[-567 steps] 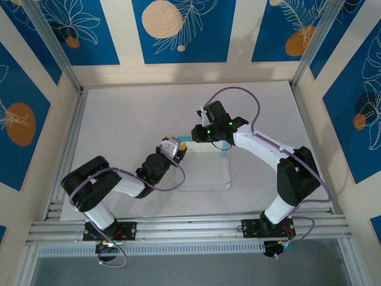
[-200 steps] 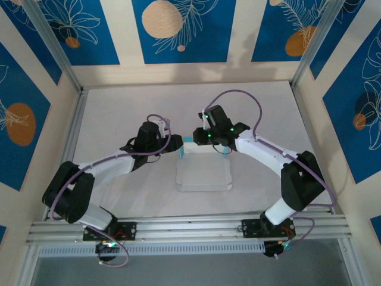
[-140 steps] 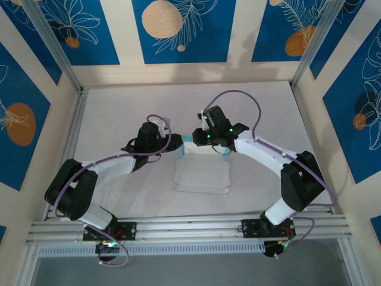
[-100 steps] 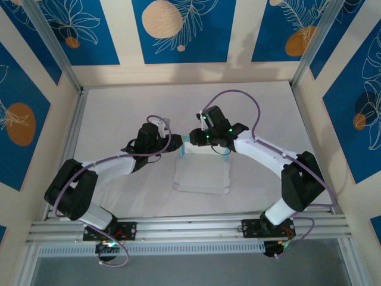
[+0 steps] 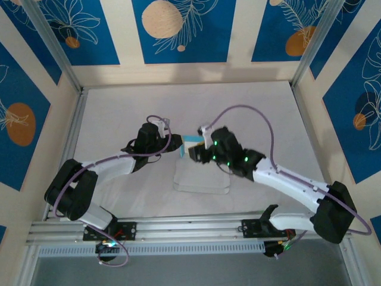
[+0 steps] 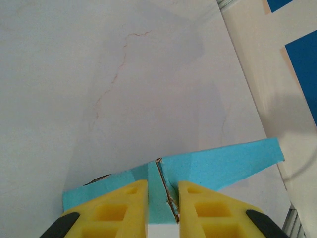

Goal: Fold the paper box

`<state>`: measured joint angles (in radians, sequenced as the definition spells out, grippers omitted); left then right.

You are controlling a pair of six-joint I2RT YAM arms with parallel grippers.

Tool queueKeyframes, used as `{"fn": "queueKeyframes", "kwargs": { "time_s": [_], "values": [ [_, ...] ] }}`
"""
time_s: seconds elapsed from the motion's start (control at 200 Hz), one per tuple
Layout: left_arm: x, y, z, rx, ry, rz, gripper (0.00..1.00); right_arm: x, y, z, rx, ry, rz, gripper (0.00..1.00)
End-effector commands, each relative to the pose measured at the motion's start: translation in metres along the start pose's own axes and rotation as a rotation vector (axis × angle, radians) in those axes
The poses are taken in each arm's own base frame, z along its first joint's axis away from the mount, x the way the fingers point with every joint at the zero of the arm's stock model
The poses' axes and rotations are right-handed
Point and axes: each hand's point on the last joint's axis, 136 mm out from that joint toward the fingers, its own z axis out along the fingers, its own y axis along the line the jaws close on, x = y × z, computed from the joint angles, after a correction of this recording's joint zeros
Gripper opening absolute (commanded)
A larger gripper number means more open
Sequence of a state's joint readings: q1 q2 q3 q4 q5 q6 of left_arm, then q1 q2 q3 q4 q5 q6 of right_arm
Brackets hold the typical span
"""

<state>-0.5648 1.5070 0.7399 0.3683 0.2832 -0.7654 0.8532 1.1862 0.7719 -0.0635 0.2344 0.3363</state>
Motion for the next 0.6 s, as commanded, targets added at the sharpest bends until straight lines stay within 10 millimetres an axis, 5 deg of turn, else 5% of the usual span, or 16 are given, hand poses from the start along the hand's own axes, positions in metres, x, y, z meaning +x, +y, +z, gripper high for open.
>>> {"fn": "queueKeyframes", "kwargs": {
  "time_s": [0.0, 0.165, 0.26, 0.435, 0.59],
  "values": [
    [0.027, 0.034, 0.002, -0.102, 0.069, -0.087, 0.20, 0.010, 0.019, 0.018, -0.007, -0.148, -0.175, 0.48],
    [0.024, 0.032, 0.003, -0.083, 0.047, -0.136, 0.19, 0.026, 0.033, 0.056, 0.064, -0.178, -0.226, 0.46],
    [0.025, 0.031, 0.004, -0.079, 0.055, -0.130, 0.19, 0.012, 0.032, 0.060, 0.100, -0.241, -0.246, 0.45],
    [0.023, 0.032, -0.002, -0.103, 0.051, -0.057, 0.21, -0.032, 0.060, 0.009, -0.034, -0.247, -0.448, 0.46],
    [0.026, 0.034, -0.002, -0.112, 0.069, -0.010, 0.21, -0.069, -0.004, -0.034, -0.016, -0.089, -0.344, 0.48]
  ]
}}
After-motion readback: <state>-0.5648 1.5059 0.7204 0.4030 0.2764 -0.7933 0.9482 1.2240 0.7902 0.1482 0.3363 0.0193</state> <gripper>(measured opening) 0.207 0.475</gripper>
